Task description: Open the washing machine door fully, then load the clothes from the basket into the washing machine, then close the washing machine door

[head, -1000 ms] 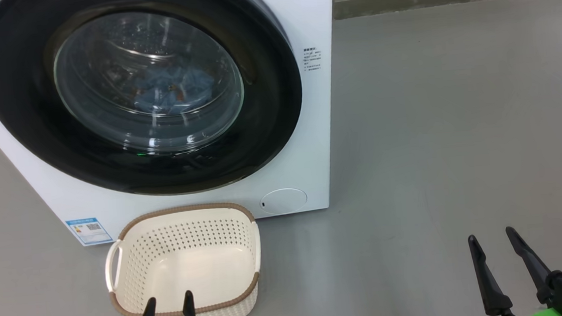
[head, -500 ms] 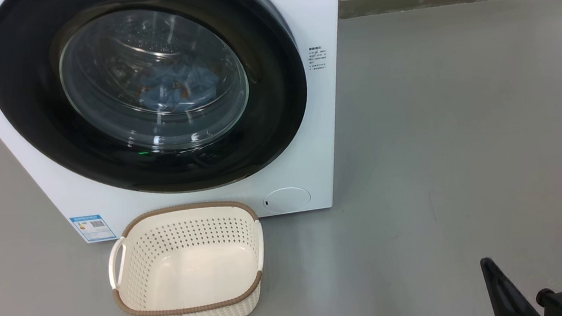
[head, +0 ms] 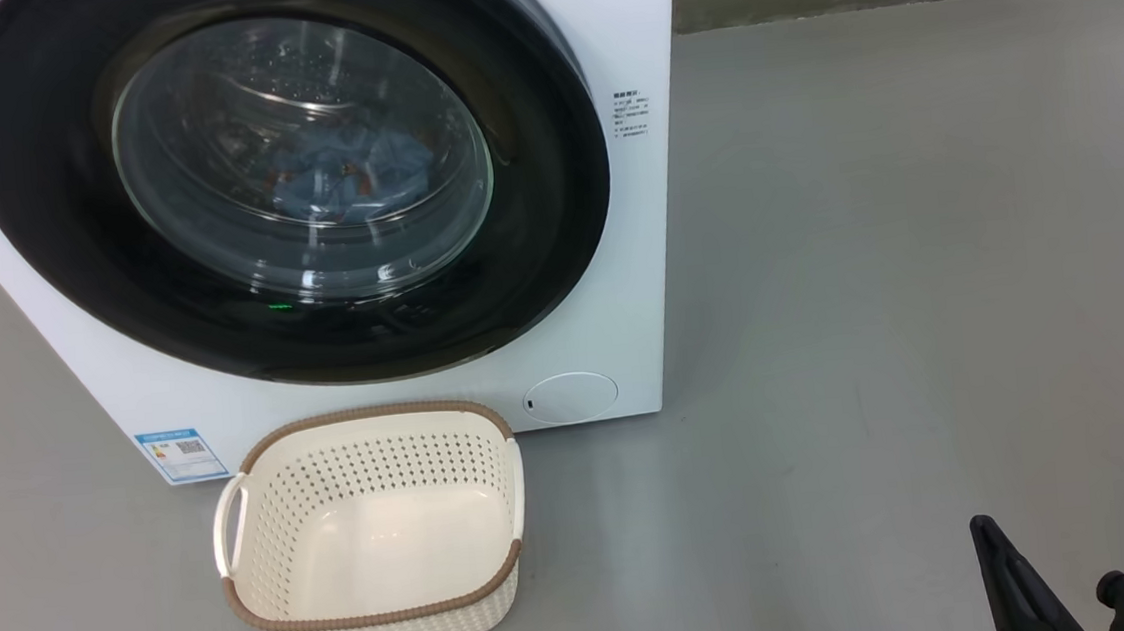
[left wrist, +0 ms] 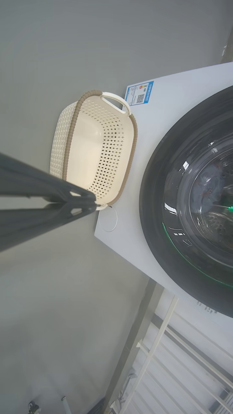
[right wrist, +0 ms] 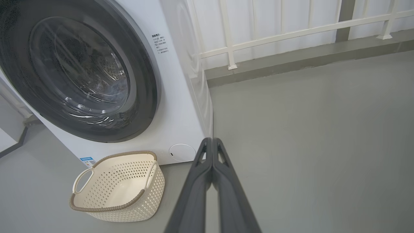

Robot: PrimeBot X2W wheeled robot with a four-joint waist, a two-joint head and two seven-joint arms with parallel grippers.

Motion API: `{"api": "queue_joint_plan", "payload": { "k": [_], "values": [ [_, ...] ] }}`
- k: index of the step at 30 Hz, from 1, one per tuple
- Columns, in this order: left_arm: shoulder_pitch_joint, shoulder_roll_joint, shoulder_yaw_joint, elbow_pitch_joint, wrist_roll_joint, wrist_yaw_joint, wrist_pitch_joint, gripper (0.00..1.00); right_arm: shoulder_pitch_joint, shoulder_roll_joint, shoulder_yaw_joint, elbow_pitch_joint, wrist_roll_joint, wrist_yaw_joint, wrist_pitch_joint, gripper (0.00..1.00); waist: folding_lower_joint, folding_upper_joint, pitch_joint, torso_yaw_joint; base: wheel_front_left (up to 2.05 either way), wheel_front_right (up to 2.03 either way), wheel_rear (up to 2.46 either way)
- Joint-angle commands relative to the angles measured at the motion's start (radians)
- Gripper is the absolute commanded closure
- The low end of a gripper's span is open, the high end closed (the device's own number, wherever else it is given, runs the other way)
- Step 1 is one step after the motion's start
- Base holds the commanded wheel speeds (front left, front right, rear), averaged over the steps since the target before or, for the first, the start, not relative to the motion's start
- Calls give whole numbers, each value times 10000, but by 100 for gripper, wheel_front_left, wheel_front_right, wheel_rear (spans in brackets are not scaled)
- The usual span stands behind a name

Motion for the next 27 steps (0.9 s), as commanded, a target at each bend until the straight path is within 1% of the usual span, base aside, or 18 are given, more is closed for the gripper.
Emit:
{"api": "queue_joint_plan", "payload": {
  "k": [1, 27],
  "values": [
    [-409, 96, 156, -197, -286, -38, 44, 100, -349, -44, -24, -196, 344, -11, 61, 100, -2, -1, 4, -5, 0, 0, 0],
    [-804, 197, 739, -198, -3016, -247, 739, 100, -817, -30, -68, 55, 3444, -26, 825, 100, -2, -1, 87, -97, 0, 0, 0]
  ]
}}
